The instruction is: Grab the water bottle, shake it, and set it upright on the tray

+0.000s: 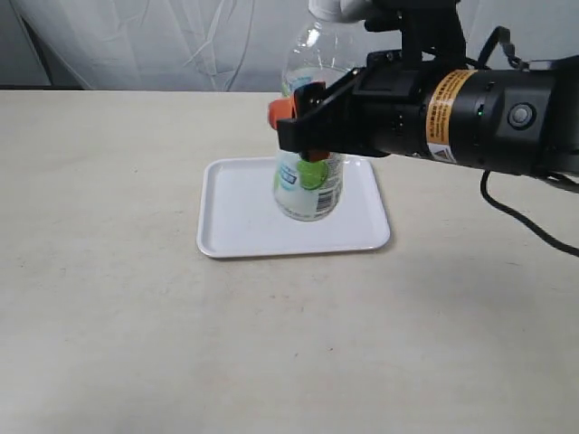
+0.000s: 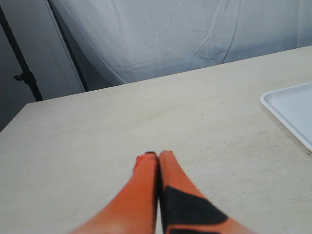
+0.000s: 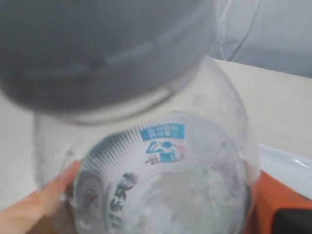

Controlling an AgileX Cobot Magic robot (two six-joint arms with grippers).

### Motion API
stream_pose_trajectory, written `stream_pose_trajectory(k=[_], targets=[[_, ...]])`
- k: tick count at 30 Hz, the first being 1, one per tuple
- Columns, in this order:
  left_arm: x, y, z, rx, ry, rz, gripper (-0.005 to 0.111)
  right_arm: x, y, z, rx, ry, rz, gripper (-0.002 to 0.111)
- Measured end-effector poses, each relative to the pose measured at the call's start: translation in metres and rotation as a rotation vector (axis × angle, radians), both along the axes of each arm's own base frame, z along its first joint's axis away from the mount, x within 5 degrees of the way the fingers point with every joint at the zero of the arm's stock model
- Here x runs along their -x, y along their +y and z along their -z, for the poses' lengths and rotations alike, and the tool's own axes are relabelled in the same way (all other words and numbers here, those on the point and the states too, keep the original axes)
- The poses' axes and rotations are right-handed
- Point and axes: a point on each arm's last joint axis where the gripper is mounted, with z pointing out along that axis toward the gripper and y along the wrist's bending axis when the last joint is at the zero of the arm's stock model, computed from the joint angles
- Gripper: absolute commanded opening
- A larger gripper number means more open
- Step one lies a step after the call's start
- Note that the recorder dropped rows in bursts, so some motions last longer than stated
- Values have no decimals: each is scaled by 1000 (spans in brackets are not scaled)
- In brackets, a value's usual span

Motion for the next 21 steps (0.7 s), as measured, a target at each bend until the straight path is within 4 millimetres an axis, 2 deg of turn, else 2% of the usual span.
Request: stream_pose_trajectory(k=[2,4,8,10,12,14,15,18,21], targets=[[0,0,0,0,0,0,0,12,6,-2,-5,-17,-60,-1],[0,0,0,0,0,0,0,20,13,9,26,3,-96,-1],[0,0,0,0,0,0,0,16,18,39,155,51,-71,-1],[0,0,0,0,0,0,0,11,18,29,179,-4,-60,-1],[0,0,0,0,0,0,0,1,21,13,192,-80,-43,-1],[0,0,0,0,0,0,0,-17,23,12,183,-92,-34,-1],[0,0,0,0,0,0,0,-23,23,17,175,-78,-39,-1],[0,0,0,0,0,0,0,-61,20,52,5,67,-34,-1],[0,0,0,0,0,0,0,-81,14,60,-51,3,32,-1]])
